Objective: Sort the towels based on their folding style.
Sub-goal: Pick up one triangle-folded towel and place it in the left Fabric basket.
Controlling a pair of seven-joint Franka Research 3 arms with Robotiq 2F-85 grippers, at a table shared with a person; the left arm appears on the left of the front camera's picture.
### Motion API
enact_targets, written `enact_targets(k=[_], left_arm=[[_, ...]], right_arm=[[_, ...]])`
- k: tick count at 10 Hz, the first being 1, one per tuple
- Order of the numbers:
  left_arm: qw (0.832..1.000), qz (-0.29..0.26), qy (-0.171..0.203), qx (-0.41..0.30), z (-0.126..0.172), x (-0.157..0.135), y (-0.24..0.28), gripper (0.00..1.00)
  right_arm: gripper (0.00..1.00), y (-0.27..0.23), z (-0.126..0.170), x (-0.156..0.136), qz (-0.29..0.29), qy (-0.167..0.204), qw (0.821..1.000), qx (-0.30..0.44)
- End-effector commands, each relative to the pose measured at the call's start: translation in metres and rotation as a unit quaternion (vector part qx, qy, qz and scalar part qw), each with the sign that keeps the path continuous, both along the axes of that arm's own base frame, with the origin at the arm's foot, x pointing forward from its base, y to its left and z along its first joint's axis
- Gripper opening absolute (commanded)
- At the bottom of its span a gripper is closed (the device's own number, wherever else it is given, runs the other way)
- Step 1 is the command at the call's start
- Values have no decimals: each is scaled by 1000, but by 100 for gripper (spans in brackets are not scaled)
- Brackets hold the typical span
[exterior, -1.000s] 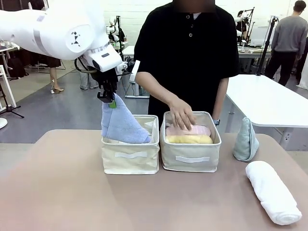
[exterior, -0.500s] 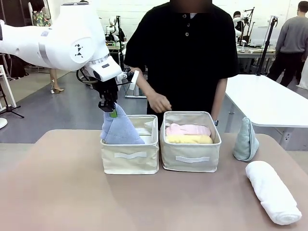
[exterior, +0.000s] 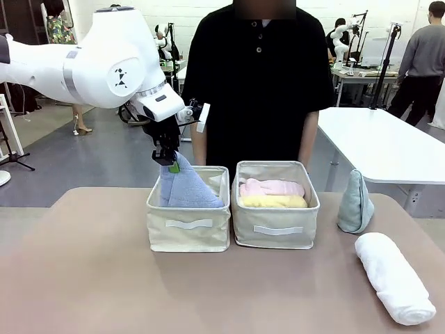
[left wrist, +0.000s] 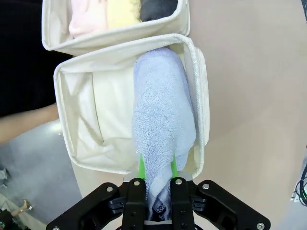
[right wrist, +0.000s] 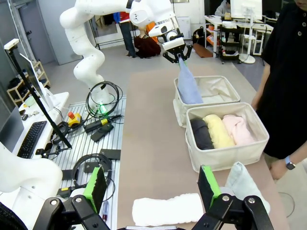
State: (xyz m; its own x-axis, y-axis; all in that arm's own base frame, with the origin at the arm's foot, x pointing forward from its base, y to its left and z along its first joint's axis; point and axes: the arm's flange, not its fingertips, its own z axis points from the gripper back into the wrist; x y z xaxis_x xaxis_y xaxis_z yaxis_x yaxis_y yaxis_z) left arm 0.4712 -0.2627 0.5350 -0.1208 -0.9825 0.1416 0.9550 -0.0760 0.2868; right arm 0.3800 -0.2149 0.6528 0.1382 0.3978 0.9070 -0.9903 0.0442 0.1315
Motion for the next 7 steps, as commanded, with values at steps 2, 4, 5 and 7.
enact_targets(k=[2, 4, 5, 7], left_arm=[[1000, 28, 5, 8, -13, -5, 7, 16], [997, 58, 41, 6, -44, -7, 21, 16], [996, 64, 55, 8, -63, -8, 28, 16], [995, 78, 67, 3, -85, -9, 34, 16]], right_arm=[[100, 2, -3, -4, -3, 7, 1000, -10], [100, 2, -3, -4, -3, 7, 1000, -10], [100, 2, -3, -4, -3, 7, 1000, -10], [100, 2, -3, -4, -3, 7, 1000, -10]])
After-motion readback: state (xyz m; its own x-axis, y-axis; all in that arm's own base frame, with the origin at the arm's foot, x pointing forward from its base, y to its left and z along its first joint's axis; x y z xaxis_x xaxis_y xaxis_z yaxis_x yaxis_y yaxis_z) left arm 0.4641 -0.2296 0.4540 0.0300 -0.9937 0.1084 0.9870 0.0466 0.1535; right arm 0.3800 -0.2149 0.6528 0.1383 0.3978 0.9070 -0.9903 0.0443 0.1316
